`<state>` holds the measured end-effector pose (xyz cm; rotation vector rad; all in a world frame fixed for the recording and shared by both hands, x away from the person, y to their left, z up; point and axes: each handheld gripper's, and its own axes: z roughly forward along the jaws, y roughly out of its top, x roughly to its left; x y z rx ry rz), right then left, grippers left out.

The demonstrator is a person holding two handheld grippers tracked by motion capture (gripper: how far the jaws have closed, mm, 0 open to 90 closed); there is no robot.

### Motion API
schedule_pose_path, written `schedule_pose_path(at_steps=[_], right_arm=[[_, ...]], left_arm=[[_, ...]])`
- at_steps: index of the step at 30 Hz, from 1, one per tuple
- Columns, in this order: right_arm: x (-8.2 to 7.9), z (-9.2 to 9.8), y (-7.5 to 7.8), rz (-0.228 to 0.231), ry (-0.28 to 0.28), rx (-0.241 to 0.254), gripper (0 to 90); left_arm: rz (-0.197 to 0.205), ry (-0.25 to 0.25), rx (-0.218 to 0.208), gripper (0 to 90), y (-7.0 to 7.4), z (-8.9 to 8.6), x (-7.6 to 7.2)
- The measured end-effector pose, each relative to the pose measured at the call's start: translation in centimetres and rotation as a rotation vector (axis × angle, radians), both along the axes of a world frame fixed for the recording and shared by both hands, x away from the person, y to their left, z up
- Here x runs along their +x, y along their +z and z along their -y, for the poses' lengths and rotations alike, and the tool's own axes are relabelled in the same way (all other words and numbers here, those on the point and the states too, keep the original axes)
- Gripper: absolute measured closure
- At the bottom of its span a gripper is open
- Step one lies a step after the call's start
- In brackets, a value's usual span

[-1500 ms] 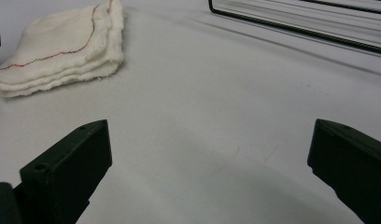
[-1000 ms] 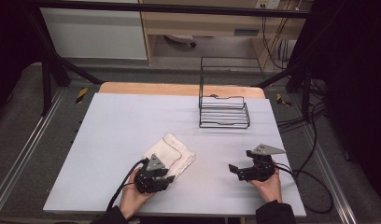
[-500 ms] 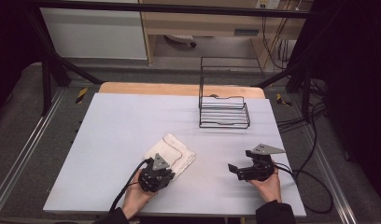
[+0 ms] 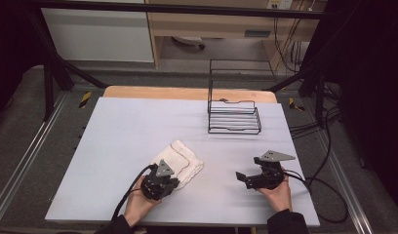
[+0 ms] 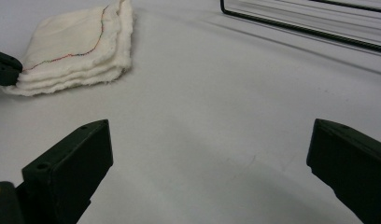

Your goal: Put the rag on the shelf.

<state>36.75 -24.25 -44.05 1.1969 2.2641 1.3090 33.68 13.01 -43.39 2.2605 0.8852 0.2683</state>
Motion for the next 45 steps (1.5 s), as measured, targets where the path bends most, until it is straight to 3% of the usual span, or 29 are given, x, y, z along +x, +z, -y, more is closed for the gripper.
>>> schedule_pose_path(at_steps=[9, 14, 20, 25, 26, 27, 28, 29, 31, 32, 33, 37, 39, 45], right_arm=[[-0.1, -0.7, 0.2, 0.001, 0.01, -0.002, 1.3], [-0.2, -1.4, 0.2, 0.004, 0.02, -0.001, 2.0], [-0.2, -3.3, 0.4, -0.008, 0.043, 0.0, 2.5], [0.1, -5.2, 0.6, -0.001, 0.064, -0.013, 2.9], [0.3, -5.9, 0.8, 0.007, 0.069, -0.013, 2.9], [0.3, -5.9, 0.8, 0.007, 0.069, -0.013, 2.9], [0.5, -6.6, 1.0, 0.012, 0.065, -0.008, 3.3], [0.5, -6.6, 1.0, 0.012, 0.065, -0.008, 3.3], [1.0, -7.8, 1.3, 0.009, 0.07, 0.007, 3.8], [1.0, -7.8, 1.3, 0.009, 0.07, 0.007, 4.1], [1.4, -8.8, 1.5, 0.008, 0.076, 0.011, 4.8], [2.2, -10.5, 1.8, 0.01, 0.089, 0.014, 6.1], [2.8, -11.6, 1.9, 0.007, 0.095, 0.015, 6.8], [4.9, -15.5, 1.3, -0.019, 0.127, 0.006, 12.9]], left_arm=[[-0.024, -0.033, 0.02, 84.9, 0.2, -2.9, -0.6], [-0.007, -0.045, 0.045, 84.8, 0.2, -4.4, -1.2], [-0.003, -0.062, 0.056, 84.6, 0.2, -6.0, -1.9], [0.002, -0.055, 0.03, 82.2, 0.4, -6.5, -2.0], [0.007, -0.05, 0.025, 75.9, 0.5, -6.6, -2.0], [0.013, -0.04, 0.017, 75.9, 0.7, -6.7, -1.9], [0.023, -0.03, 0.008, 65.8, 0.9, -6.8, -1.9], [0.031, -0.022, -0.006, 65.8, 1.1, -7.1, -1.8], [0.049, 0.005, -0.027, 52.9, 1.4, -7.7, -1.6], [0.057, 0.022, -0.041, 52.9, 1.6, -8.0, -1.4], [0.059, 0.037, -0.055, 43.7, 1.7, -8.3, -1.1], [0.06, 0.077, -0.098, 33.3, 1.8, -9.8, -0.1], [0.068, 0.091, -0.098, 26.1, 1.6, -10.4, 0.3], [0.064, 0.123, -0.115, 17.5, 1.2, -11.8, 1.3]])
